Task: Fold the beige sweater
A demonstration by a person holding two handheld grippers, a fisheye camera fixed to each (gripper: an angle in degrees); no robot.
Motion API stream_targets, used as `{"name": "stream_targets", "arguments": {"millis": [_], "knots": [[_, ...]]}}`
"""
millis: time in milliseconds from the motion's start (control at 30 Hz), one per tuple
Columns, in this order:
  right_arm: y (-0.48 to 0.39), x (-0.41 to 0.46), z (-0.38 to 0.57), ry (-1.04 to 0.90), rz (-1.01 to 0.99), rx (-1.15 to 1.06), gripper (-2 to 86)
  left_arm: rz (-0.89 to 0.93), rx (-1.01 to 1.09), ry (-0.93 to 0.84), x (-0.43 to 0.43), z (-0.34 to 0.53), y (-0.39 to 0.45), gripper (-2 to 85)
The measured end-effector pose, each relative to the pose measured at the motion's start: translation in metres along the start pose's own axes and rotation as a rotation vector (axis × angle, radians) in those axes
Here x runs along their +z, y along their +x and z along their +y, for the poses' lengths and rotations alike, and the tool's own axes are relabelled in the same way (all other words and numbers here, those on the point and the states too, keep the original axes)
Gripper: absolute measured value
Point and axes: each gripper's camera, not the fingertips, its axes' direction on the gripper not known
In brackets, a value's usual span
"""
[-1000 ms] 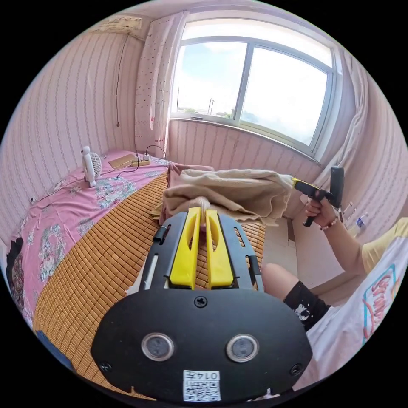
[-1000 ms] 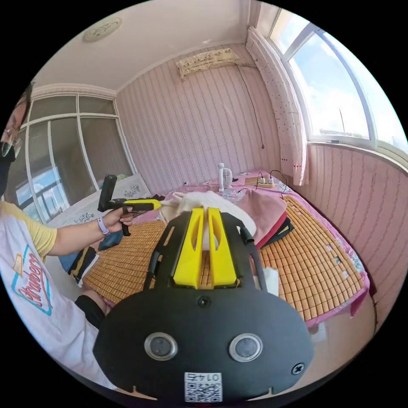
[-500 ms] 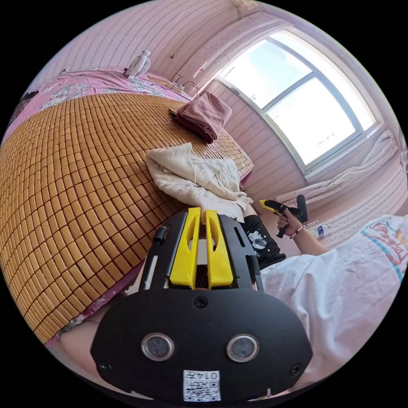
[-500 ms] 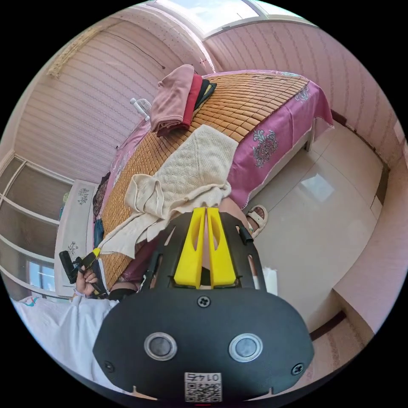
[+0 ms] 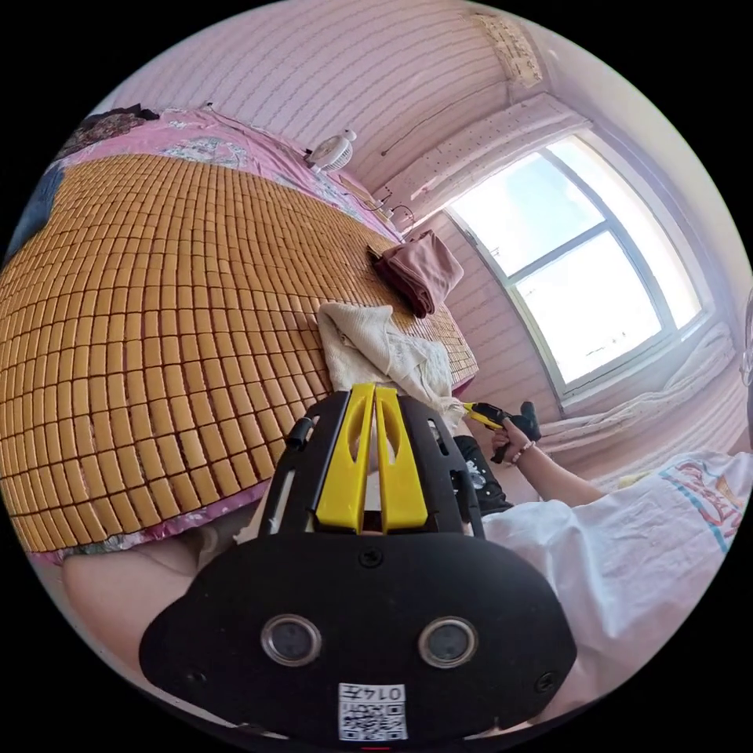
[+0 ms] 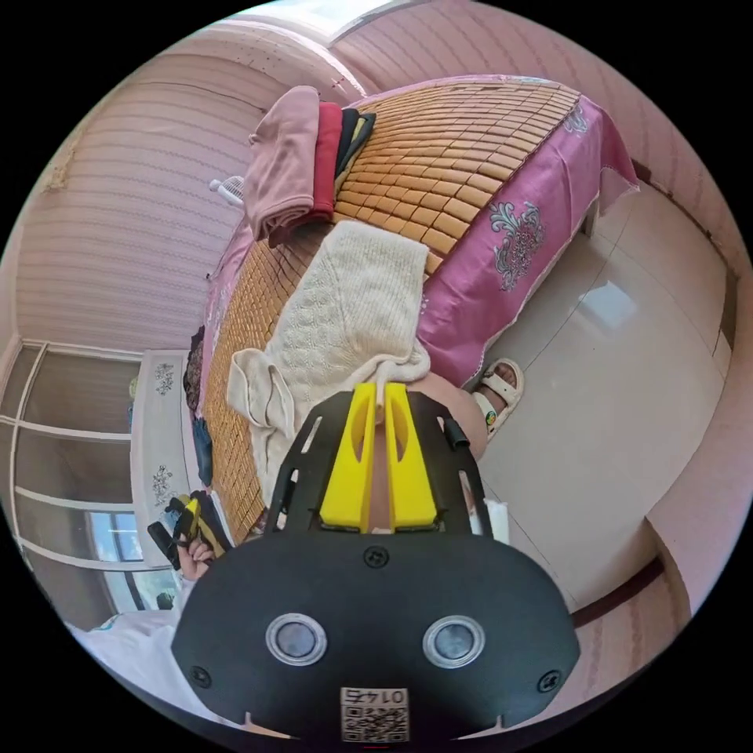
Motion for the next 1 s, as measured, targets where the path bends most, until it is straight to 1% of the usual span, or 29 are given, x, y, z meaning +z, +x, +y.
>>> {"name": "stream_targets", "arguments": {"millis": [133, 200, 267, 333, 400, 500, 600, 633, 700, 800, 900, 967, 1000], "knots": [[-0.016, -0.015, -0.005, 0.002, -0.024, -0.124, 1.1, -0.068, -0.041, -0.057, 0.014, -0.001, -0.010, 0.2], [-0.021, -0.023, 0.000, 0.035, -0.098, -0.157, 0.9, -0.075, -0.055, -0.132, 0.034, -0.002, -0.010, 3.7], [-0.023, -0.034, 0.004, 0.071, -0.188, -0.173, 0.8, -0.035, -0.068, -0.224, 0.067, 0.001, -0.008, 8.4], [-0.027, -0.048, 0.009, 0.109, -0.254, -0.197, 0.8, -0.054, -0.048, -0.286, 0.091, 0.001, -0.001, 10.3], [-0.028, -0.057, 0.012, 0.122, -0.263, -0.210, 0.8, -0.082, -0.003, -0.339, 0.113, -0.003, 0.010, 11.4], [-0.027, -0.064, 0.017, 0.108, -0.260, -0.225, 0.7, -0.165, 0.103, -0.441, 0.148, -0.012, 0.032, 10.9], [-0.018, -0.065, 0.023, 0.096, -0.239, -0.212, 0.8, -0.275, 0.200, -0.553, 0.175, -0.017, 0.048, 4.9], [-0.012, -0.065, 0.025, 0.096, -0.236, -0.194, 0.7, -0.351, 0.238, -0.574, 0.180, -0.016, 0.051, 1.0], [0.000, -0.064, 0.028, 0.097, -0.244, -0.157, 0.7, -0.365, 0.260, -0.578, 0.178, -0.015, 0.052, -0.2], [0.017, -0.065, 0.032, 0.106, -0.267, -0.106, 0.8, -0.303, 0.198, -0.536, 0.157, -0.014, 0.046, -0.8], [0.026, -0.066, 0.035, 0.103, -0.269, -0.091, 0.8, -0.222, 0.154, -0.423, 0.116, -0.014, 0.040, -0.9], [0.029, -0.065, 0.034, 0.090, -0.260, -0.092, 0.8, -0.148, 0.110, -0.297, 0.077, -0.017, 0.032, -0.9], [0.032, -0.063, 0.034, 0.075, -0.247, -0.092, 0.8, -0.133, 0.096, -0.269, 0.069, -0.018, 0.029, -0.9]]}}
